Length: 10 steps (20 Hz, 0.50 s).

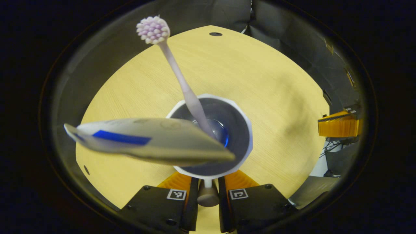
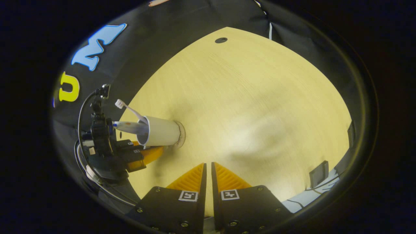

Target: Put the toothbrush and toothpaste on the desktop into the cup, then pick up the cup and place it on the coaster on the desktop.

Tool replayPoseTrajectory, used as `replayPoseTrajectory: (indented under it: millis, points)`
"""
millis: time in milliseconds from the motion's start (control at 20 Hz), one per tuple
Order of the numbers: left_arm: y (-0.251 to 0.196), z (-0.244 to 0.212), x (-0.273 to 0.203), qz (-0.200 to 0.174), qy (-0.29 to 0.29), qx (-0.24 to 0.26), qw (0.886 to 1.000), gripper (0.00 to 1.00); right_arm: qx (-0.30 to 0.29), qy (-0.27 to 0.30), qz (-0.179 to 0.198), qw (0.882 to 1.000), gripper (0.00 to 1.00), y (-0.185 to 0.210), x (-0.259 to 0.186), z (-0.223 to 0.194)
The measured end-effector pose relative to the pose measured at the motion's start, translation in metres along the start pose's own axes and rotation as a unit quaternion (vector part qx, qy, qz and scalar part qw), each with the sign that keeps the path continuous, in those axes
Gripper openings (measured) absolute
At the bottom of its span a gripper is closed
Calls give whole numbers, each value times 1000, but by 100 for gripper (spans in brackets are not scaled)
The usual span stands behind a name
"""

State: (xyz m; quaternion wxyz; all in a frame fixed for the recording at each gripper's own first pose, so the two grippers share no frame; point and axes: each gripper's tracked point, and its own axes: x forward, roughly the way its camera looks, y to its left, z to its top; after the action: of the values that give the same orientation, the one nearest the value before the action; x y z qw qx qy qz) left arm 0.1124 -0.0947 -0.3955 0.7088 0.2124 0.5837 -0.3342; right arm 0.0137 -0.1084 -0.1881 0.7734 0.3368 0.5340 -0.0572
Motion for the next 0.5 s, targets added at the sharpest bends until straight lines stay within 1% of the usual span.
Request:
replayPoseTrajectory:
  millis: [150,200,350,500]
  points:
    - [-1,-1,0,1,-4,-6,1000,34,-3,6,-3,1000,12,-3,3,-1]
    - [0,1,-2,7,-7,-6,1000,36,-4,8,-3,1000,12,-4,3,-2]
    - [3,1,-9,19,-13,-2,1000,36,-13,13,2,1000,12,-3,3,1]
    - [2,1,-18,27,-28,-16,999,36,-30,16,8,999,12,-2,2,2]
